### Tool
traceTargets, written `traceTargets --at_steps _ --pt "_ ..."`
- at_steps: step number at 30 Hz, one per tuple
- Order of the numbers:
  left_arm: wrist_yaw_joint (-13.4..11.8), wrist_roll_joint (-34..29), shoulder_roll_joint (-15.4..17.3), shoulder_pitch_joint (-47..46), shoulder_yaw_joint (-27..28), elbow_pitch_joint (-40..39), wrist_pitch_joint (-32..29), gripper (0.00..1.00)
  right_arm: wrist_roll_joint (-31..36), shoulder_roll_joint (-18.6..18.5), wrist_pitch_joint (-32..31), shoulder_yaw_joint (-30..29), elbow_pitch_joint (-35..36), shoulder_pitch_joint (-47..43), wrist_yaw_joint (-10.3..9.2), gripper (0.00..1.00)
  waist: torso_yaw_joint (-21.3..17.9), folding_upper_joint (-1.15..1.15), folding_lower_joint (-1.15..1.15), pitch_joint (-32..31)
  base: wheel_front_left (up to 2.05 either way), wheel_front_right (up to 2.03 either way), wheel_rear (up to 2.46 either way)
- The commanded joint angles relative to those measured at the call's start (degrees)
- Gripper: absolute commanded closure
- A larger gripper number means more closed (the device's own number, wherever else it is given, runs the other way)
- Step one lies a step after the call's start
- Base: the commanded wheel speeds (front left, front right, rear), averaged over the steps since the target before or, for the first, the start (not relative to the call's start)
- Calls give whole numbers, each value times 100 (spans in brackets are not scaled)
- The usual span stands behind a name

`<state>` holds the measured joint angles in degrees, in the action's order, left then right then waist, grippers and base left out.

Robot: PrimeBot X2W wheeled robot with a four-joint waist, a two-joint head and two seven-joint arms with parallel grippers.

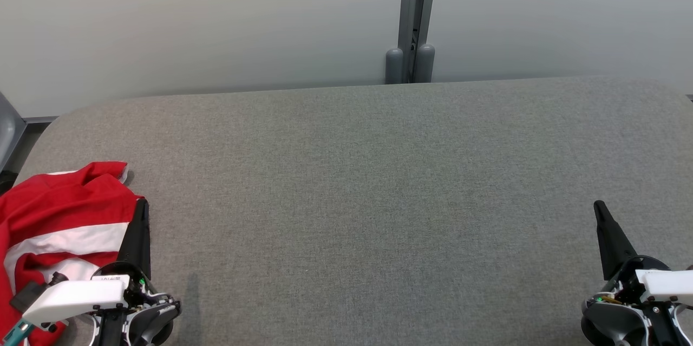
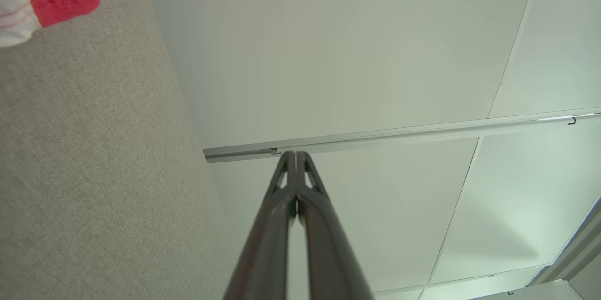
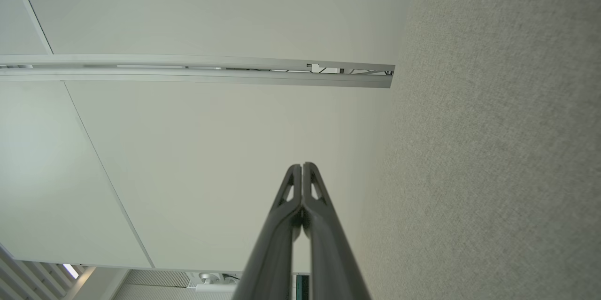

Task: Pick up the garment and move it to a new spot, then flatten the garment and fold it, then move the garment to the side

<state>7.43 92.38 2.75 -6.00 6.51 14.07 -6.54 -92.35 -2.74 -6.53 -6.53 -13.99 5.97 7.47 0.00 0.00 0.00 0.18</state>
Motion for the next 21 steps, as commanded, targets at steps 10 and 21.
traceTargets --at_steps 10,21 --pt "25 8 14 -54 18 -1 -10 100 -14 -25 -8 -4 -12 54 5 100 0 0 0 0 0 0 0" --pt "25 8 14 -54 18 -1 -10 100 -14 -25 -8 -3 -12 54 5 100 0 0 0 0 0 0 0"
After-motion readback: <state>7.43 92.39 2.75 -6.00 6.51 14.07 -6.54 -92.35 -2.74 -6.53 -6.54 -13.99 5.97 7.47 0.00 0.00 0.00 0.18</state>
